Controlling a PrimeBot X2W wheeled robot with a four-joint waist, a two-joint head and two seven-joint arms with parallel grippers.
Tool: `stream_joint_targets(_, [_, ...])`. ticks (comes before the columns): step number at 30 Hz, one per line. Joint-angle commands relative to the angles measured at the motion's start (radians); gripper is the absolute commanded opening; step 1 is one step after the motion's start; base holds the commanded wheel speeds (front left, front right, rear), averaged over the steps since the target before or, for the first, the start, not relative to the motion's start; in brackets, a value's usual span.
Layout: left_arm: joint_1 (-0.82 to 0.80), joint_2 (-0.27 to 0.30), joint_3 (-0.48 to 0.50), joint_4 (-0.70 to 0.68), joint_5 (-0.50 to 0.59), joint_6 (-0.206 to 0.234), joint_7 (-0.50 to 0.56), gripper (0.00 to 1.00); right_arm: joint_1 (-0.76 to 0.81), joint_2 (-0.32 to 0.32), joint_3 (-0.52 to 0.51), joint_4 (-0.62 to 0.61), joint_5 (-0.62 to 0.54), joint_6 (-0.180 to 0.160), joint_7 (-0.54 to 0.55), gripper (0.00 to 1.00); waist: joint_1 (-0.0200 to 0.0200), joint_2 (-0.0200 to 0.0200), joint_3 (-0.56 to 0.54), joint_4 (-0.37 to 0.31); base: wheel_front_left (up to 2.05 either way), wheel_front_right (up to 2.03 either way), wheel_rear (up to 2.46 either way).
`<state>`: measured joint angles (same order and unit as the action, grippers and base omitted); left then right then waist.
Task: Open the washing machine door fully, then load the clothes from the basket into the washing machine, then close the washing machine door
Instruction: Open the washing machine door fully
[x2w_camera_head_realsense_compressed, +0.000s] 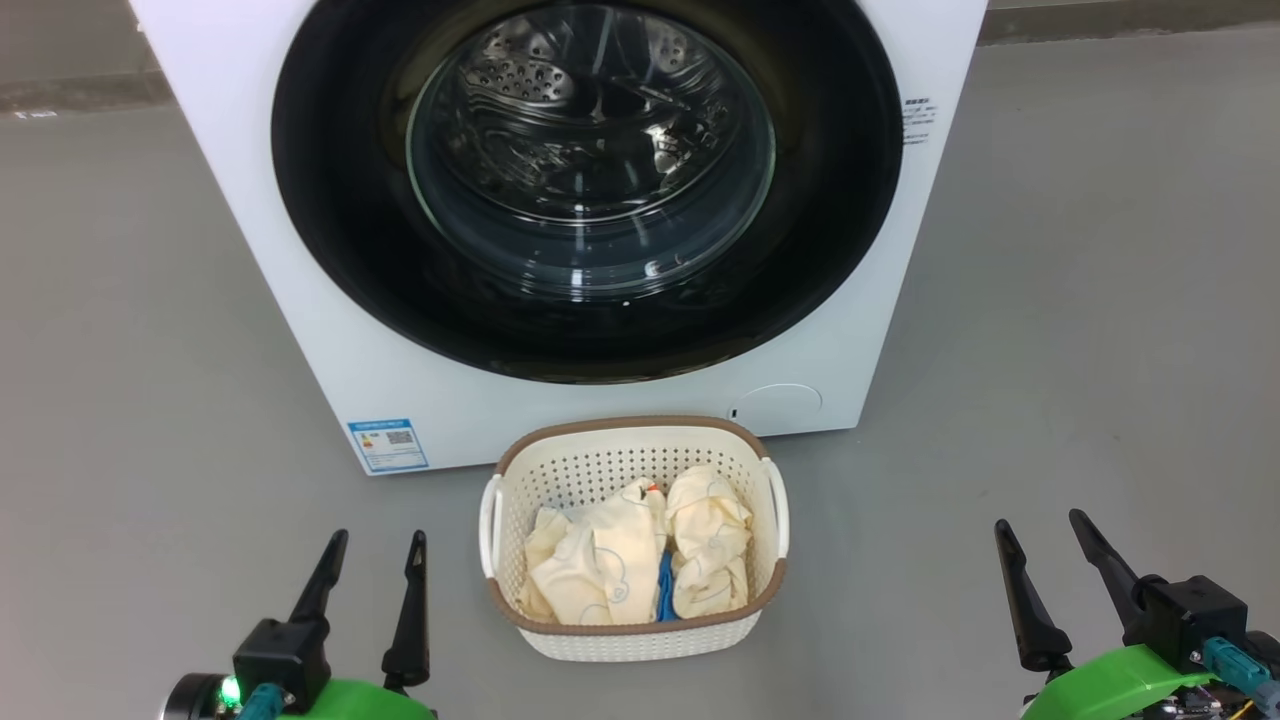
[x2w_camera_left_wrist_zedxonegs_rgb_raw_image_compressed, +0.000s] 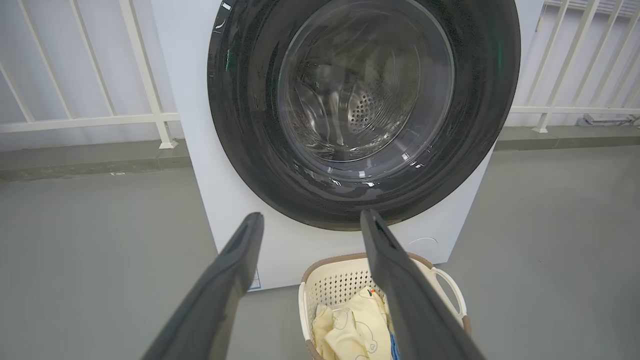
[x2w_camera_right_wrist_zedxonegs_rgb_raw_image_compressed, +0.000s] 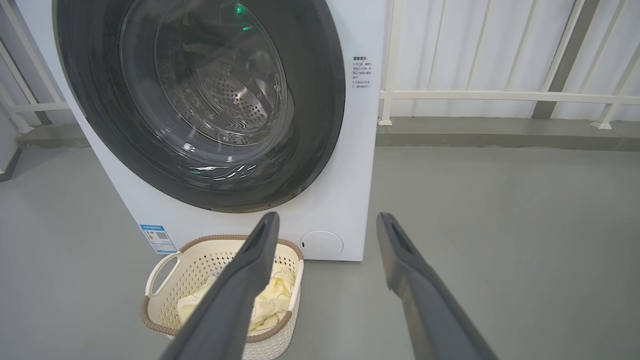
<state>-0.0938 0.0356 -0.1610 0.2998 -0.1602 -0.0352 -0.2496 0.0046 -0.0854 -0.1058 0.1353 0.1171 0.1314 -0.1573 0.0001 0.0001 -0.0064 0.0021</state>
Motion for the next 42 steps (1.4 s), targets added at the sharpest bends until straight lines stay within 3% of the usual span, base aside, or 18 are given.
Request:
stream_joint_targets(1, [-0.050, 0.015, 0.030, -0.023, 0.007, 0.007, -0.012, 1.00, -0.008, -0.013, 0.026, -0.029, 0.002, -0.001, -0.008, 1.00, 0.0000, -0.0001, 0.001, 0.000, 0.88, 0.88, -1.76])
stream_joint_targets(22, [-0.055, 0.015, 0.036, -0.034, -0.002, -0.002, -0.012, 1.00, -0.012, -0.015, 0.024, -0.026, 0.008, -0.001, -0.016, 1.00, 0.0000, -0.0001, 0.013, -0.004, 1.05, 1.05, -2.11])
stream_joint_targets(42, [-0.051, 0.015, 0.035, -0.040, 0.003, -0.001, -0.012, 1.00, -0.012, -0.006, 0.019, -0.028, 0.003, -0.001, -0.023, 1.00, 0.0000, -0.0001, 0.015, -0.004, 0.10, 0.10, -0.20])
